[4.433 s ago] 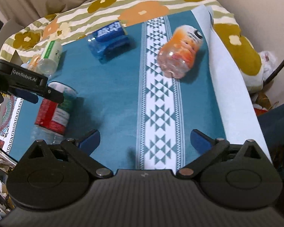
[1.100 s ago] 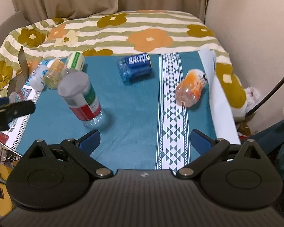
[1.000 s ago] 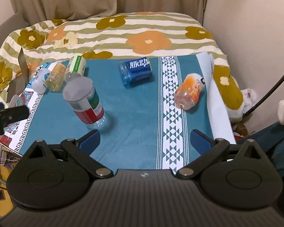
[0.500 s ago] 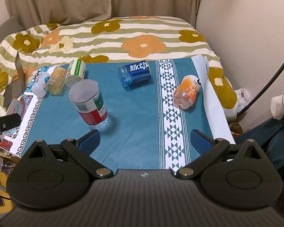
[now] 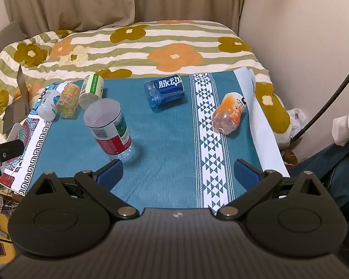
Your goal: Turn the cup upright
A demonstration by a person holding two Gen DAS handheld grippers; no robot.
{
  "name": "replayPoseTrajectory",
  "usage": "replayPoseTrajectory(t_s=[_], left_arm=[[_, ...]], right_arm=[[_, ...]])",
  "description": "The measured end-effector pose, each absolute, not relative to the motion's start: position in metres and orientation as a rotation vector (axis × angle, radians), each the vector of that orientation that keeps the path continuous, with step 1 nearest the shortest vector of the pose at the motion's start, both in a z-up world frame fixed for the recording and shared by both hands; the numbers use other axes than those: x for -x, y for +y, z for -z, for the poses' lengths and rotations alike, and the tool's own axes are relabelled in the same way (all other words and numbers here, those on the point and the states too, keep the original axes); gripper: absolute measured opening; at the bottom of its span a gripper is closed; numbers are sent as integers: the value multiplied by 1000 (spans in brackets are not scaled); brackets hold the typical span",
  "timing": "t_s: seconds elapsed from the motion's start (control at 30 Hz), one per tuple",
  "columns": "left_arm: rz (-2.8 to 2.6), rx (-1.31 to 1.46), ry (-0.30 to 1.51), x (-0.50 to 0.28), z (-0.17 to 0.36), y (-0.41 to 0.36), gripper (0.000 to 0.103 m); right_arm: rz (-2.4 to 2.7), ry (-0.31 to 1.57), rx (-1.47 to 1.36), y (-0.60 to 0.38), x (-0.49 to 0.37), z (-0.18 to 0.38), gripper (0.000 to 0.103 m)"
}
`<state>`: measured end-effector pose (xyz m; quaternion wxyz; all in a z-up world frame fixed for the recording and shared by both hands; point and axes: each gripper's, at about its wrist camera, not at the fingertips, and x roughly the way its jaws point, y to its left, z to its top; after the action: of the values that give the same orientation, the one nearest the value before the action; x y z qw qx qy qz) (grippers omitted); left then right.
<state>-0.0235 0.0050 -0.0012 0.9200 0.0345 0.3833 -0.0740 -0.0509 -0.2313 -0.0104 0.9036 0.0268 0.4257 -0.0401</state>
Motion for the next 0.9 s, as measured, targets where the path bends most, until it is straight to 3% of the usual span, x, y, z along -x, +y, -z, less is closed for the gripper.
replayPoseTrajectory(t_s=[0.9], left_arm=[[139, -89, 771, 27, 0, 4, 103]], right_arm=[[87, 877, -57, -234, 52, 12, 103]])
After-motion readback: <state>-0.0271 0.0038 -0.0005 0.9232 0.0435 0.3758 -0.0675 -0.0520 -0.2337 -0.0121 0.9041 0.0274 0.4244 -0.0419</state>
